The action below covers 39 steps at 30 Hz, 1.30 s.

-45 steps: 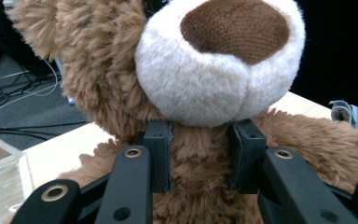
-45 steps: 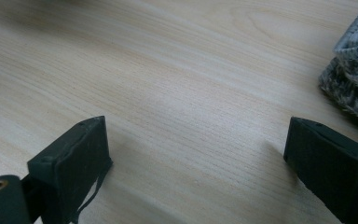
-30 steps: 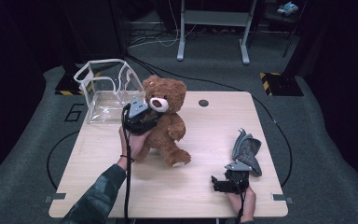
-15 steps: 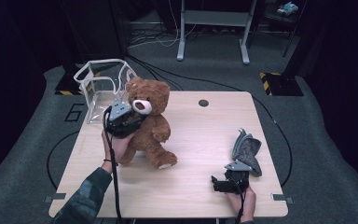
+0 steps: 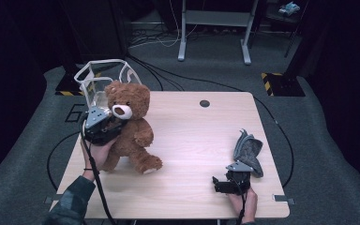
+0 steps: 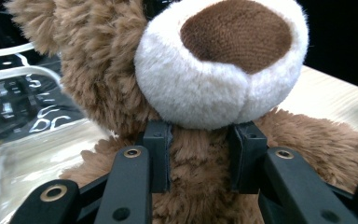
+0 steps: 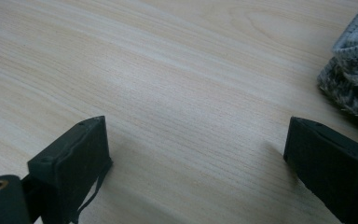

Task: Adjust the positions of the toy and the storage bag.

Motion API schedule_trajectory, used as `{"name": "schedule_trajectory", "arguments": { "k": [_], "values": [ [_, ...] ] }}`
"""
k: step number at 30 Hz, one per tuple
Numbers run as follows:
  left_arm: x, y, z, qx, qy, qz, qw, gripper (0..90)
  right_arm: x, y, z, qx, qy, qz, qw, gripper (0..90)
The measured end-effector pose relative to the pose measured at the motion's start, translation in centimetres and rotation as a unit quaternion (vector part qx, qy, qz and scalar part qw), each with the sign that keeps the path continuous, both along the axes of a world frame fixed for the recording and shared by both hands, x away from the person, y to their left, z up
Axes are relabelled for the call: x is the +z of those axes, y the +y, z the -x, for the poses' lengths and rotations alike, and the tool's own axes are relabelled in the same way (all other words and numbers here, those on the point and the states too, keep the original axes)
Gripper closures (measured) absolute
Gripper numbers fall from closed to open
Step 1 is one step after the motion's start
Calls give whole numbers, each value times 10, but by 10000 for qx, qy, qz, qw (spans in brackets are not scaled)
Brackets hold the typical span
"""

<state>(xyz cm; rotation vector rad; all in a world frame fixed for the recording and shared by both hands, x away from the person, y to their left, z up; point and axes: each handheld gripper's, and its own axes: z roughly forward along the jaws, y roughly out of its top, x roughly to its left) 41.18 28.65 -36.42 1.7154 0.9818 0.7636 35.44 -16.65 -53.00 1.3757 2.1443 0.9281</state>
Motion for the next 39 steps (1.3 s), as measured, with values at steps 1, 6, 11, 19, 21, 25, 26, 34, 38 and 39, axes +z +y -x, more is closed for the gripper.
{"name": "schedule_trajectory", "arguments": {
  "k": [1, 6, 11, 19, 21, 25, 26, 34, 38, 39],
  "values": [
    [1, 3, 2, 27, 1, -32, 10000, 652, 0, 0, 0, 1, -1, 2, 10000, 58],
    [-2, 18, 16, 111, 85, -149, 9998, 651, 0, 0, 0, -1, -1, 0, 10000, 59],
    [-12, 32, 29, 207, 280, -218, 9992, 651, 0, 0, 0, 0, -1, 1, 10000, 59],
    [-47, 53, 32, 260, 1080, -367, 9931, 646, 0, 0, 0, 7, -5, 3, 10000, 59],
    [-53, 59, 27, 316, 1158, -275, 9924, 645, 0, 0, 0, 5, -5, 2, 10000, 59],
    [-59, 65, 16, 336, 1380, -153, 9897, 638, 0, 0, 0, -3, -1, 1, 10000, 59],
    [-61, 64, 12, 323, 1449, -192, 9887, 636, 0, 0, 0, -5, -1, 0, 10000, 59],
    [-73, 71, -9, 292, 1982, -298, 9793, 629, 0, 0, 0, -6, -2, 1, 10000, 59],
    [-88, 73, -16, 203, 2326, -350, 9717, 623, 0, 0, 0, -6, -2, 1, 10000, 59],
    [-92, 74, -16, 182, 2380, -307, 9706, 620, 0, 0, 0, -6, -2, 2, 10000, 59]
  ]
}}
